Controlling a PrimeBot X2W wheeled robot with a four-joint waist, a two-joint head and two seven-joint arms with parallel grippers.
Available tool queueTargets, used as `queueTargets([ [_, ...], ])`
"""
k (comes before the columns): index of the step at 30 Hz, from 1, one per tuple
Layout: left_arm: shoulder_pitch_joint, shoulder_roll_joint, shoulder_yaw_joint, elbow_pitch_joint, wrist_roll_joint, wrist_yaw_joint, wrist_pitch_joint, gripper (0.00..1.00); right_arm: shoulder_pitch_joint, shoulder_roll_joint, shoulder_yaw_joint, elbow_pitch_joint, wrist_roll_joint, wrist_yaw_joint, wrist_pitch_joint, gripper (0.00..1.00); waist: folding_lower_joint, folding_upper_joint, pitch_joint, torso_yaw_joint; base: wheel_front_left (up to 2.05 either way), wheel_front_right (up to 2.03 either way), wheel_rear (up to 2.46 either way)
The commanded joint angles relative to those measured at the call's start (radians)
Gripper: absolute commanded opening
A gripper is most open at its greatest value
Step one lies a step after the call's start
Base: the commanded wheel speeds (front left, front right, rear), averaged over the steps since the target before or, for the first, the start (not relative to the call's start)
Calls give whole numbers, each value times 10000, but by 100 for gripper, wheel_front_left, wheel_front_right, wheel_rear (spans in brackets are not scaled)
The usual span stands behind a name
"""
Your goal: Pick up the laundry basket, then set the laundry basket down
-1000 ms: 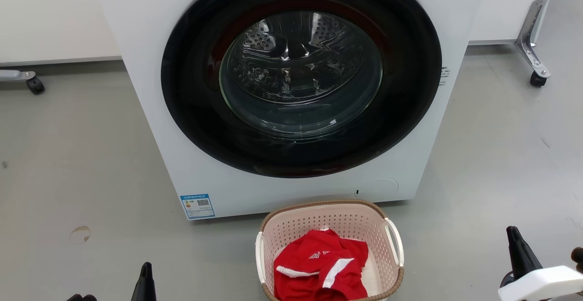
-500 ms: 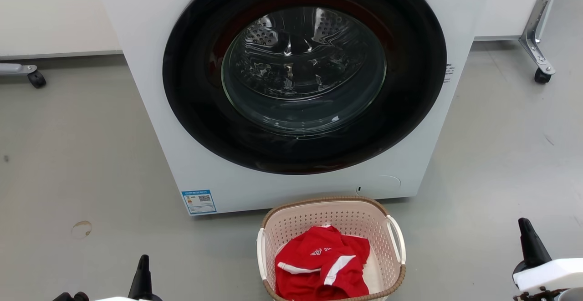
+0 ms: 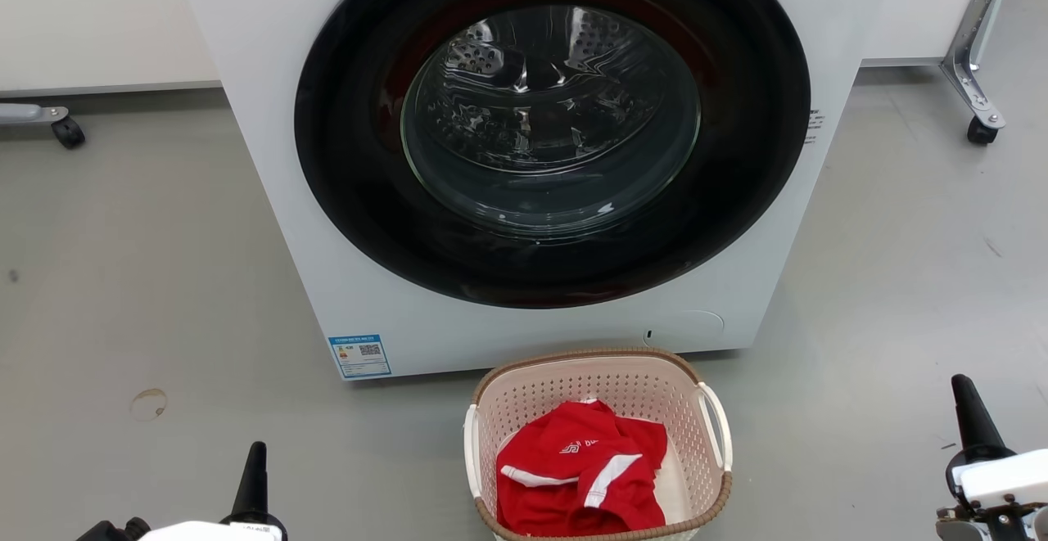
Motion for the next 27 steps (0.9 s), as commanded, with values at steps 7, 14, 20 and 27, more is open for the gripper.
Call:
queueTargets([
  [7, -702, 74, 378, -352, -850, -255, 246, 0, -601, -314, -118, -375, 1020, 37, 271, 0, 0, -1, 57, 28, 0, 0, 0],
  [14, -807, 75, 489, -397, -1548, -356, 447, 0, -664, -337, -270, -449, 1831, 40, 473, 0, 0, -1, 111, 54, 0, 0, 0],
  [20, -898, 75, 585, -435, -2149, -443, 620, 0, -719, -357, -402, -513, 2530, 42, 648, 0, 0, -1, 159, 77, 0, 0, 0],
  [27, -1004, 76, 696, -480, -2847, -544, 821, 0, -783, -380, -554, -587, 3341, 44, 851, 0, 0, -1, 213, 103, 0, 0, 0],
])
